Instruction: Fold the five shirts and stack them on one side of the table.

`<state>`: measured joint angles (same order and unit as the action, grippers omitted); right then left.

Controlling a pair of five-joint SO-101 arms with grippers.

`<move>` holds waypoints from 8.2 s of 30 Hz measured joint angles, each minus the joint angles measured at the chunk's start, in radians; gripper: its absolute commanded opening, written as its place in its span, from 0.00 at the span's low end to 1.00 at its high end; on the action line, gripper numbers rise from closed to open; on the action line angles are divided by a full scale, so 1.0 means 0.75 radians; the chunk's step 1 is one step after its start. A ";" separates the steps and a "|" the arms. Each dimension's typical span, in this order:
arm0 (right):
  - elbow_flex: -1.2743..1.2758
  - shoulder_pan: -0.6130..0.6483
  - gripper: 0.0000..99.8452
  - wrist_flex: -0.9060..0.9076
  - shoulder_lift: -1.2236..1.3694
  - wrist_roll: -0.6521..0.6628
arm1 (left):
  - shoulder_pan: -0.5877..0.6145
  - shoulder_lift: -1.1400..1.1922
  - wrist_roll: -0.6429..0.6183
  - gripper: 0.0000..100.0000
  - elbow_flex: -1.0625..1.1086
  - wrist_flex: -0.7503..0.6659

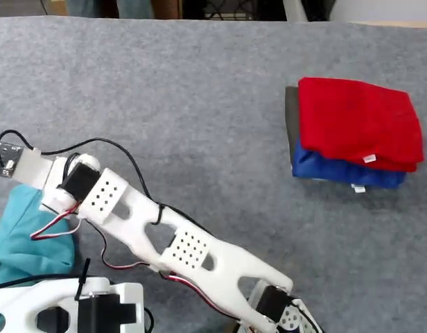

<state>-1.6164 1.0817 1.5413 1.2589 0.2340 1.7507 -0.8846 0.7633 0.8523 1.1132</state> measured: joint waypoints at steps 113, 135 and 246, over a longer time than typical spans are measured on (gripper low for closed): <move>0.387 -0.822 0.01 0.286 -0.104 -0.317 | -1.790 1.174 -0.632 0.03 -0.483 0.573; 2.164 -0.966 0.04 0.084 -1.363 0.033 | -1.180 0.839 0.151 0.03 -0.409 0.839; 1.471 -0.444 0.02 0.282 -0.589 -0.722 | -1.356 1.581 -0.162 0.03 -0.839 0.761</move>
<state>-0.5132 0.7488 1.7530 0.8170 -0.3076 0.7334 0.3015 0.6421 0.2232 1.6840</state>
